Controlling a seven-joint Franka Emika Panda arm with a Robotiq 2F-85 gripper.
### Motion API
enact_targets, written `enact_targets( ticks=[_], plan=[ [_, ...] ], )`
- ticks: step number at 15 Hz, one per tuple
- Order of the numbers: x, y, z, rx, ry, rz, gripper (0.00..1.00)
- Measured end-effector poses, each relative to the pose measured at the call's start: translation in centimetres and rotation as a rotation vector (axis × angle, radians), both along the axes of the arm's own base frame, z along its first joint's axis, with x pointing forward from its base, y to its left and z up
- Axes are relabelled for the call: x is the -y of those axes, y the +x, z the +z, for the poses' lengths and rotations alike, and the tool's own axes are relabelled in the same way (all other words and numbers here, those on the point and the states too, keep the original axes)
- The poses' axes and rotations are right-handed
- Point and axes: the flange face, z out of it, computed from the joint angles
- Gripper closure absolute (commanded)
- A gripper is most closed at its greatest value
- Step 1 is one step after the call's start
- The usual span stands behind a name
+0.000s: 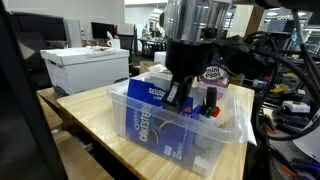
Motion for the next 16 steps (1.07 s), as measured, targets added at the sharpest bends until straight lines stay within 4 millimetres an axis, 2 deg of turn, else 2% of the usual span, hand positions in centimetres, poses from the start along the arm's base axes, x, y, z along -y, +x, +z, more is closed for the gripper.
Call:
enact_targets(
  ticks=[5,16],
  plan=[
    [0.3,0.6,0.4,0.009,0.002,-0.009,0.96],
    [0.7,3.2,3.0,0.059,0.011,-0.031,0.96]
  ],
)
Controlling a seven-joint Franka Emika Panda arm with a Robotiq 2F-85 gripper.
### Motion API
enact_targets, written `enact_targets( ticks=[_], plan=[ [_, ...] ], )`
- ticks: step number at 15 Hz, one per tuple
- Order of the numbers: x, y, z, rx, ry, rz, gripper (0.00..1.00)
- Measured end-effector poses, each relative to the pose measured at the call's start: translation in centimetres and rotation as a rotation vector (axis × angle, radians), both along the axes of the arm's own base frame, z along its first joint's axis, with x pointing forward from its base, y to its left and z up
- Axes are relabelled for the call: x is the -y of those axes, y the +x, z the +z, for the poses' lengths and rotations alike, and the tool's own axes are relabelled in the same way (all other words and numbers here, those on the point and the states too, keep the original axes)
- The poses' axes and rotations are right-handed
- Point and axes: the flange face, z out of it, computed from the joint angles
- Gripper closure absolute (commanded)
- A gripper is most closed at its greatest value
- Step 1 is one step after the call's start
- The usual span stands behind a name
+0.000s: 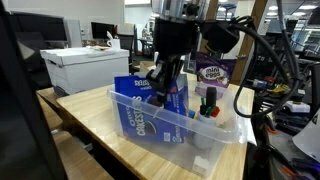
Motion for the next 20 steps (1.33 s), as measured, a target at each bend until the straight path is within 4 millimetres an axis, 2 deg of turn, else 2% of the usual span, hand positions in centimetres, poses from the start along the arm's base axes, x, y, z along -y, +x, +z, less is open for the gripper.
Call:
enact_targets(
  ticks=[6,20],
  plan=[
    [0.1,0.8,1.1,0.029,-0.027,0.013,0.96],
    [0.4,4.0,5.7,0.136,-0.032,0.012,0.96]
  ],
)
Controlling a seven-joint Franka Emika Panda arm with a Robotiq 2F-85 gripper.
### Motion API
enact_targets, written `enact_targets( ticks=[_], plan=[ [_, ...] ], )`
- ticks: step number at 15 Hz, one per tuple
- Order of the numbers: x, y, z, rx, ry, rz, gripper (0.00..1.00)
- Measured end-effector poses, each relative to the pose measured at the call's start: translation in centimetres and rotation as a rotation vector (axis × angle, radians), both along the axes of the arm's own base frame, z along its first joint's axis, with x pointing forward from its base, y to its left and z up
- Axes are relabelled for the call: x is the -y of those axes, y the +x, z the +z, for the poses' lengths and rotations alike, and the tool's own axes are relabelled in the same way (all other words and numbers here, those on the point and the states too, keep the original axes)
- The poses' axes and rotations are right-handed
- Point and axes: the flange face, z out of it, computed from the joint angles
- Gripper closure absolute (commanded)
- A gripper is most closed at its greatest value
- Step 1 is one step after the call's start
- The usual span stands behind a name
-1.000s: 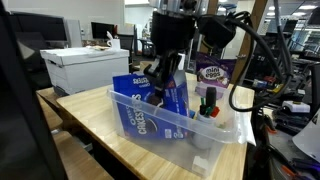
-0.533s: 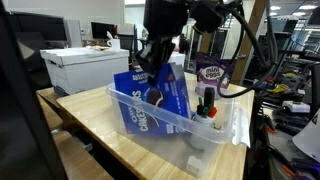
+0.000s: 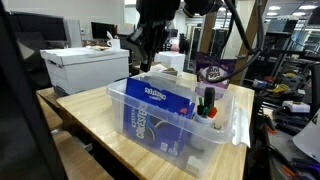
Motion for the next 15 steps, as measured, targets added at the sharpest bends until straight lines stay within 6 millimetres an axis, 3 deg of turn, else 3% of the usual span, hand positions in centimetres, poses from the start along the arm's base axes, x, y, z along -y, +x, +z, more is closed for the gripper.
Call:
enact_targets(
  ticks=[4,9,15],
  plan=[
    [-0.1,0.4,0.7,0.013,0.030,0.014,0.96],
    [-0.7,0.8,2.3,0.020,0.172,0.172,0.96],
    [-1.0,-1.0,2.9,-0.053,0.260,0.402,0.96]
  ],
)
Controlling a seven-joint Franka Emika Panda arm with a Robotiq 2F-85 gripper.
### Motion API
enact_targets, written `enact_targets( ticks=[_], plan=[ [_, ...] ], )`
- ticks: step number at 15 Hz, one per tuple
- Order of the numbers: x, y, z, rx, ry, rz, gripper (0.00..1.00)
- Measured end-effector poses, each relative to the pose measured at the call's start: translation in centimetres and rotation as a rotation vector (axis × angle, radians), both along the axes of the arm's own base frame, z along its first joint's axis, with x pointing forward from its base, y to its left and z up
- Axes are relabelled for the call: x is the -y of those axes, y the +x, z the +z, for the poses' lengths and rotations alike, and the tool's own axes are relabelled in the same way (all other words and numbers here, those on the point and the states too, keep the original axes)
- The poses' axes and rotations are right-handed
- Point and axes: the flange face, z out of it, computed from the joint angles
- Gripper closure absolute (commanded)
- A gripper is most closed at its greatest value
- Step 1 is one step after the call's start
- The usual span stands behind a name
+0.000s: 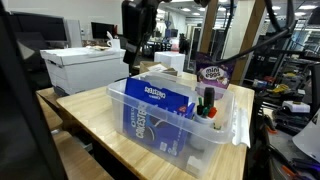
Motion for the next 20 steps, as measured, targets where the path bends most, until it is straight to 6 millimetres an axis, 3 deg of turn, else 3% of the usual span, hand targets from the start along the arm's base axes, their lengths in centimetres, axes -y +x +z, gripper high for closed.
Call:
enact_targets(
  ticks=[5,14,20],
  plan=[
    [0.5,-1.7,0.2,-0.047,-0.020,0.217,0.96],
    [5.9,-2.6,1.0,-0.079,-0.127,0.605,0.96],
    [8.0,-4.2,0.5,-0.071,-0.132,0.867,0.95]
  ],
)
